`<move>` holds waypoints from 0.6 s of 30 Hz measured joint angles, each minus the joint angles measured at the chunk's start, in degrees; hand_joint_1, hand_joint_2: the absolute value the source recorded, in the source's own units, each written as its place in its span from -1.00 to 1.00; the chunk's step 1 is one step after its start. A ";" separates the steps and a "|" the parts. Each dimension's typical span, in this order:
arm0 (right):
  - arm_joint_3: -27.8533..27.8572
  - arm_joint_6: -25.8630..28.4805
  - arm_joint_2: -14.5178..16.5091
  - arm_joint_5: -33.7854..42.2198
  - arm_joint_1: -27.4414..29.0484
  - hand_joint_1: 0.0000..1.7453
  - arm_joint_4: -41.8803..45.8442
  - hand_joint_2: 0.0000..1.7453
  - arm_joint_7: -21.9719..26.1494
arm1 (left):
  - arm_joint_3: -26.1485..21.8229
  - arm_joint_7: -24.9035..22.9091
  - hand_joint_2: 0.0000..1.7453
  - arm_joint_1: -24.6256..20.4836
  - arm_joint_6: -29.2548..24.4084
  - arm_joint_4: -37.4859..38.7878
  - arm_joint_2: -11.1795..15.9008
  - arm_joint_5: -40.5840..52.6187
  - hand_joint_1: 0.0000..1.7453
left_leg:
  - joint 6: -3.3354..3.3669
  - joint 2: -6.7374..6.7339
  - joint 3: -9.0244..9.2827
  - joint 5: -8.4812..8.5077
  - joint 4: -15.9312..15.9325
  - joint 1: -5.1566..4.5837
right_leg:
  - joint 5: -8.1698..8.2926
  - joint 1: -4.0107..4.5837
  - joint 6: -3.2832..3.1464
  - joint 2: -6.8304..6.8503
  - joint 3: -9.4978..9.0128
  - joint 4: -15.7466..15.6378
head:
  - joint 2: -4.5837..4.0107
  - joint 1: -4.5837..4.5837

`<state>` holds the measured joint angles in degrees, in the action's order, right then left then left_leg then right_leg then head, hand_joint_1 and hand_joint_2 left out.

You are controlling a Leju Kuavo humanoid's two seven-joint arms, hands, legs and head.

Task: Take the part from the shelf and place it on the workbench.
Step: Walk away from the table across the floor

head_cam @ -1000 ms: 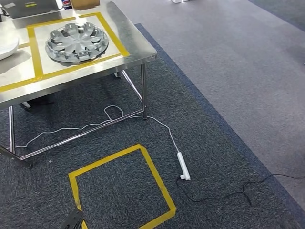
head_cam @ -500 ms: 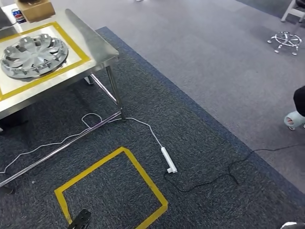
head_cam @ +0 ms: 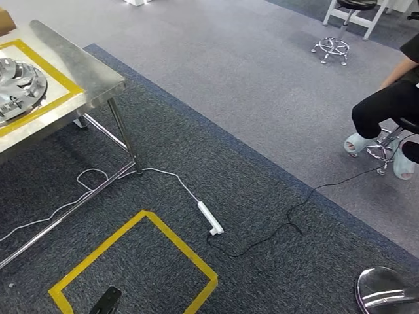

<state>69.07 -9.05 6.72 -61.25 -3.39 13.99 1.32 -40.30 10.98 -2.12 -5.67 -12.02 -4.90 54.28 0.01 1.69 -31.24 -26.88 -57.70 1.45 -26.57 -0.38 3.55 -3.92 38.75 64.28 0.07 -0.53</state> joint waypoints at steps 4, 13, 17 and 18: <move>0.02 0.00 0.01 0.01 -0.33 -1.00 -0.03 -1.00 0.03 | 0.01 0.01 -1.00 0.31 0.01 0.00 0.03 -0.02 -1.00 | 0.29 -3.64 0.05 -0.18 -0.02 -0.55 | -4.25 -0.13 0.32 3.59 4.64 10.64 | -0.01 -0.32; 0.07 0.19 -0.02 -0.89 -0.45 -1.00 -0.03 -1.00 -0.16 | 0.20 -0.44 -1.00 -0.31 0.64 -0.01 0.09 0.99 -1.00 | -2.05 -7.52 1.45 -1.37 0.12 -0.83 | 2.13 0.46 -2.24 5.42 -4.27 -5.47 | -0.01 -0.07; 0.07 0.64 -0.04 -0.92 -0.73 -1.00 -0.03 -1.00 0.24 | 0.29 -0.51 -1.00 -0.18 0.32 0.00 0.11 1.58 -1.00 | -2.58 -2.77 -3.48 -7.55 -10.83 -0.73 | 2.75 0.09 -3.06 2.78 -4.61 -6.21 | -0.02 0.41; 0.07 0.82 -0.05 -0.87 -0.71 -1.00 -0.03 -1.00 0.34 | 0.30 -0.39 -1.00 -0.01 0.11 0.00 0.13 1.62 -1.00 | -2.57 -2.35 -5.10 -8.37 -13.82 -0.75 | 2.76 0.09 -3.08 1.96 -4.57 -6.21 | -0.02 0.42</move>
<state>69.13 -8.23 6.67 -62.12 -4.10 13.97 1.66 -40.00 10.59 -2.13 -5.56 -12.02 -4.78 55.90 -2.55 -0.66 -36.34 -35.25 -71.51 0.70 -23.80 -0.29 0.46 -1.96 34.19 58.07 0.05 -0.11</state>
